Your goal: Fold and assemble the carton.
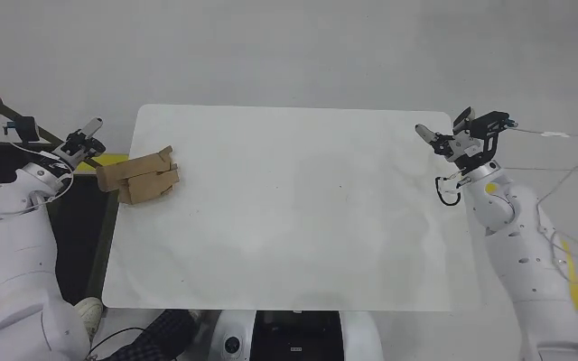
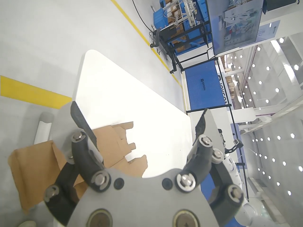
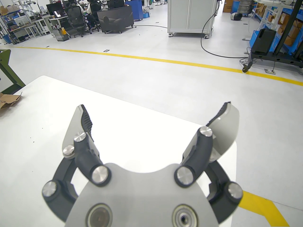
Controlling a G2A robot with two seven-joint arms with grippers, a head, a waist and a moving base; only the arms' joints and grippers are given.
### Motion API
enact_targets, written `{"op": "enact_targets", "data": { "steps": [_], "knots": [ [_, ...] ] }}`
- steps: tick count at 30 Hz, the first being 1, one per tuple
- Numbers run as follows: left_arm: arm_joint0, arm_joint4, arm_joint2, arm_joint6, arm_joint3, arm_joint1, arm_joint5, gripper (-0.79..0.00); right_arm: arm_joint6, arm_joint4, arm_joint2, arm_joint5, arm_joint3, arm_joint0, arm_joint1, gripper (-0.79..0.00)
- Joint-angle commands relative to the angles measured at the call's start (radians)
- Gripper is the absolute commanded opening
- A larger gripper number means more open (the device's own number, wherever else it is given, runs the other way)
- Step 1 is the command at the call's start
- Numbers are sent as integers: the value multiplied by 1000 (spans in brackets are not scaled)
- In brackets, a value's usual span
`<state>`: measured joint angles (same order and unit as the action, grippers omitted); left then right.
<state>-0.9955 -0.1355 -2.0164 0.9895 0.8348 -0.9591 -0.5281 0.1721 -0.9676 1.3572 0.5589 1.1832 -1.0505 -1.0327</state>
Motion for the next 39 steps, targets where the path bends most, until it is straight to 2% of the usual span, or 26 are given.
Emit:
{"op": "enact_targets", "data": {
  "steps": [1,6,9,18,23,28,39],
  "knots": [
    [0,0,0,0,0,0,0,0,0,0,0,0,0,0,0,0],
    [-2,0,1,-4,2,0,3,0,0,0,0,0,0,0,0,0],
    [-28,-10,9,-27,30,2,37,0,0,0,0,0,0,0,0,0],
    [-78,-94,-69,-63,27,47,118,0,0,0,0,0,0,0,0,0],
    [-72,-148,-86,-81,-28,71,128,0,0,0,0,0,0,0,0,0],
    [-44,-249,-46,-99,-115,87,128,0,0,0,0,0,0,0,0,0],
    [66,-302,57,-120,-321,91,83,0,0,0,0,0,0,0,0,0]
  ]
}}
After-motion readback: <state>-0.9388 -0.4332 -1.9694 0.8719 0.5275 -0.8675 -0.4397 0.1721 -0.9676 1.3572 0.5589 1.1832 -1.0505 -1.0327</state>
